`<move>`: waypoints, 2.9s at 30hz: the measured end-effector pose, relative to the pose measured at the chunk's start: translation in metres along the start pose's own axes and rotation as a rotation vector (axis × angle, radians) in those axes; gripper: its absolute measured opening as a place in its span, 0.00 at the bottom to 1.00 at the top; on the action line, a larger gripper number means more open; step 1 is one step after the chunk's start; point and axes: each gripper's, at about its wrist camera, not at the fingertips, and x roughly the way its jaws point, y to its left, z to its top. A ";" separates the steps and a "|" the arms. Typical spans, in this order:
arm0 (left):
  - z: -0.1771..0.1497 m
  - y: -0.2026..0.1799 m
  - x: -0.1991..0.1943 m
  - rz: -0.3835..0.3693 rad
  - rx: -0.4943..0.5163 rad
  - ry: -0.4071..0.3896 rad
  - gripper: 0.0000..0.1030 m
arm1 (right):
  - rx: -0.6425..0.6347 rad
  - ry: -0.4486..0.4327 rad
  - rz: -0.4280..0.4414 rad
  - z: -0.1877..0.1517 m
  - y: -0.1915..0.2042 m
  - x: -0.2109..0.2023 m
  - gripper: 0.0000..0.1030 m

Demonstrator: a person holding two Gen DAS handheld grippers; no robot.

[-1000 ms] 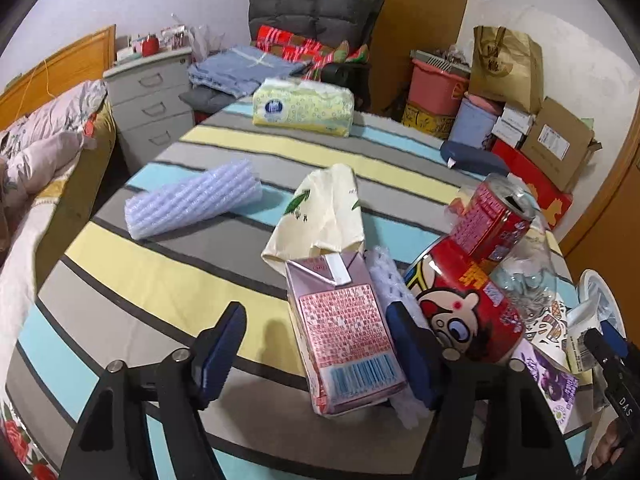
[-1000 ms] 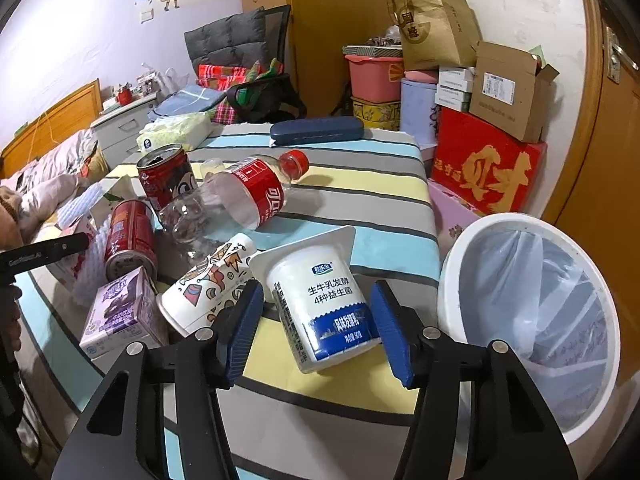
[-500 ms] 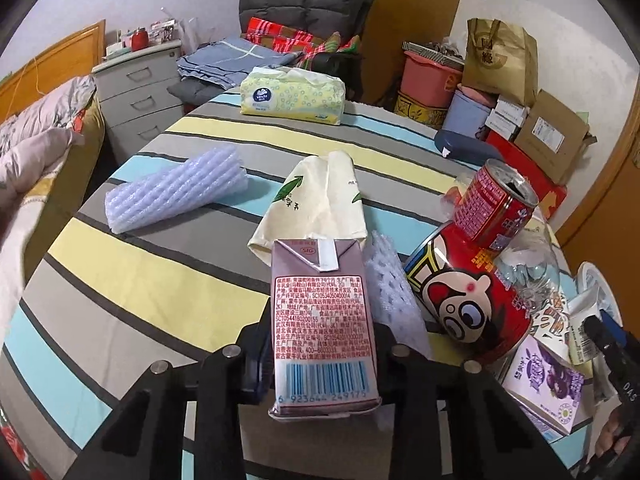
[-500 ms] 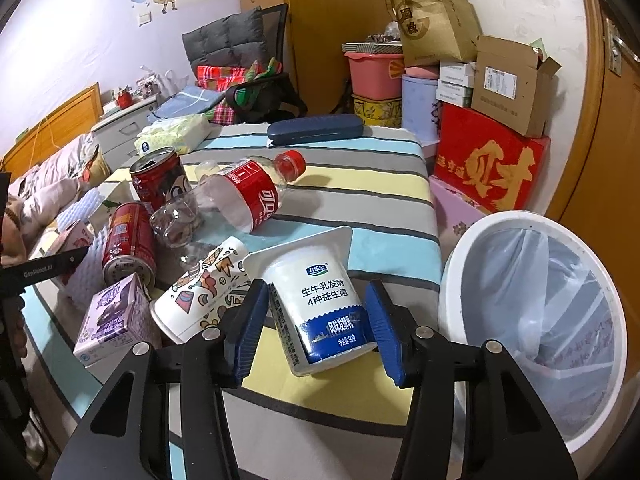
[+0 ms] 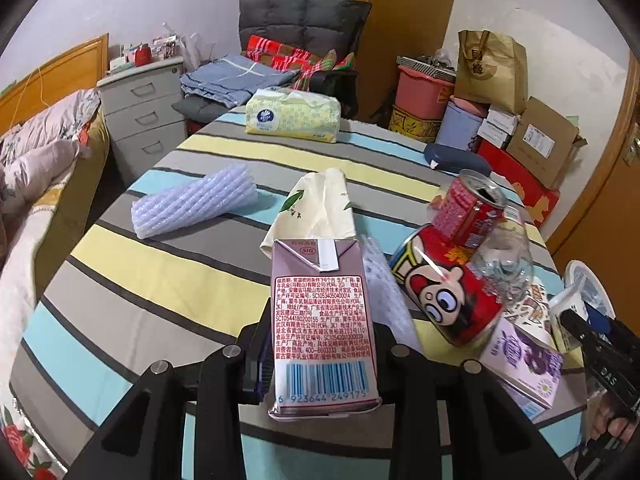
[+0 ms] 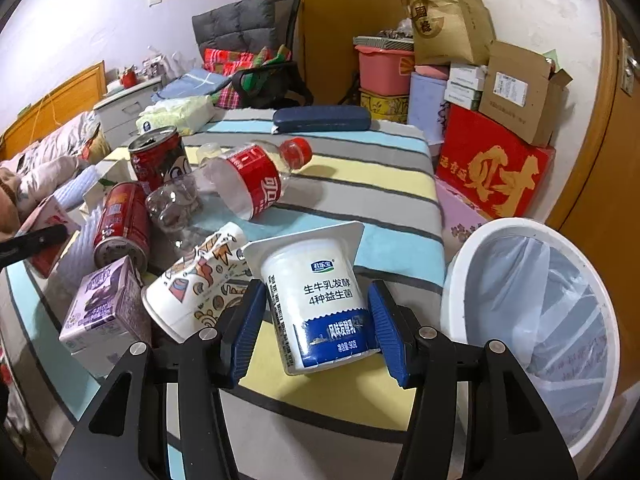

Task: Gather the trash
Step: 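Carry the pink juice box and yogurt cup over the white wastebasket, then open both tools to drop the juice box and yogurt cup into the wastebasket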

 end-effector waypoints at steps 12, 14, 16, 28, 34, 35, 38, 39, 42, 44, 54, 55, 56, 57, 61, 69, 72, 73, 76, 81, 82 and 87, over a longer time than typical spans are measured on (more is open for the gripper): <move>-0.003 -0.030 -0.042 -0.059 0.061 -0.062 0.34 | 0.092 -0.090 0.023 -0.001 -0.011 -0.028 0.50; -0.003 -0.039 -0.048 -0.076 0.082 -0.070 0.34 | 0.102 -0.106 0.025 0.000 -0.013 -0.035 0.50; -0.002 -0.051 -0.053 -0.091 0.102 -0.078 0.34 | 0.112 -0.125 0.022 0.001 -0.015 -0.041 0.50; 0.002 -0.134 -0.073 -0.237 0.235 -0.109 0.34 | 0.167 -0.185 -0.062 -0.002 -0.048 -0.075 0.51; -0.002 -0.191 -0.068 -0.314 0.322 -0.089 0.34 | 0.214 -0.187 -0.123 -0.009 -0.075 -0.084 0.51; -0.003 -0.199 -0.067 -0.324 0.330 -0.085 0.34 | 0.224 -0.186 -0.130 -0.010 -0.080 -0.085 0.51; -0.005 -0.225 -0.061 -0.356 0.357 -0.068 0.34 | 0.255 -0.179 -0.164 -0.016 -0.095 -0.087 0.51; -0.006 -0.234 -0.059 -0.371 0.366 -0.064 0.34 | 0.265 -0.175 -0.174 -0.017 -0.101 -0.087 0.51; -0.010 -0.261 -0.052 -0.407 0.401 -0.047 0.34 | 0.288 -0.157 -0.205 -0.022 -0.115 -0.086 0.51; -0.013 -0.275 -0.047 -0.426 0.414 -0.032 0.34 | 0.298 -0.140 -0.226 -0.026 -0.123 -0.083 0.51; -0.032 -0.340 -0.017 -0.483 0.499 0.033 0.34 | 0.308 -0.060 -0.277 -0.038 -0.149 -0.062 0.51; -0.034 -0.345 -0.013 -0.477 0.509 0.037 0.34 | 0.302 -0.055 -0.281 -0.038 -0.151 -0.060 0.51; -0.035 -0.348 -0.010 -0.476 0.512 0.045 0.34 | 0.297 -0.049 -0.283 -0.039 -0.152 -0.059 0.51; -0.036 -0.351 -0.007 -0.477 0.517 0.049 0.34 | 0.291 -0.045 -0.285 -0.039 -0.154 -0.057 0.51; -0.037 -0.363 0.006 -0.482 0.524 0.065 0.34 | 0.291 -0.026 -0.297 -0.041 -0.161 -0.053 0.51; -0.034 -0.367 0.019 -0.496 0.510 0.083 0.61 | 0.313 -0.006 -0.290 -0.045 -0.168 -0.048 0.52; -0.032 -0.367 0.020 -0.501 0.499 0.086 0.61 | 0.312 -0.014 -0.289 -0.044 -0.167 -0.049 0.58; -0.032 -0.366 0.018 -0.495 0.499 0.082 0.61 | 0.307 -0.020 -0.291 -0.044 -0.166 -0.050 0.59; -0.032 -0.363 0.010 -0.482 0.512 0.055 0.61 | 0.294 -0.034 -0.293 -0.042 -0.162 -0.053 0.59; -0.030 -0.352 -0.005 -0.466 0.507 0.018 0.61 | 0.296 -0.076 -0.295 -0.038 -0.157 -0.064 0.59; -0.030 -0.348 -0.008 -0.457 0.507 0.009 0.61 | 0.297 -0.081 -0.293 -0.037 -0.156 -0.066 0.59; -0.026 -0.325 -0.021 -0.459 0.469 -0.004 0.61 | 0.275 -0.125 -0.297 -0.032 -0.143 -0.078 0.59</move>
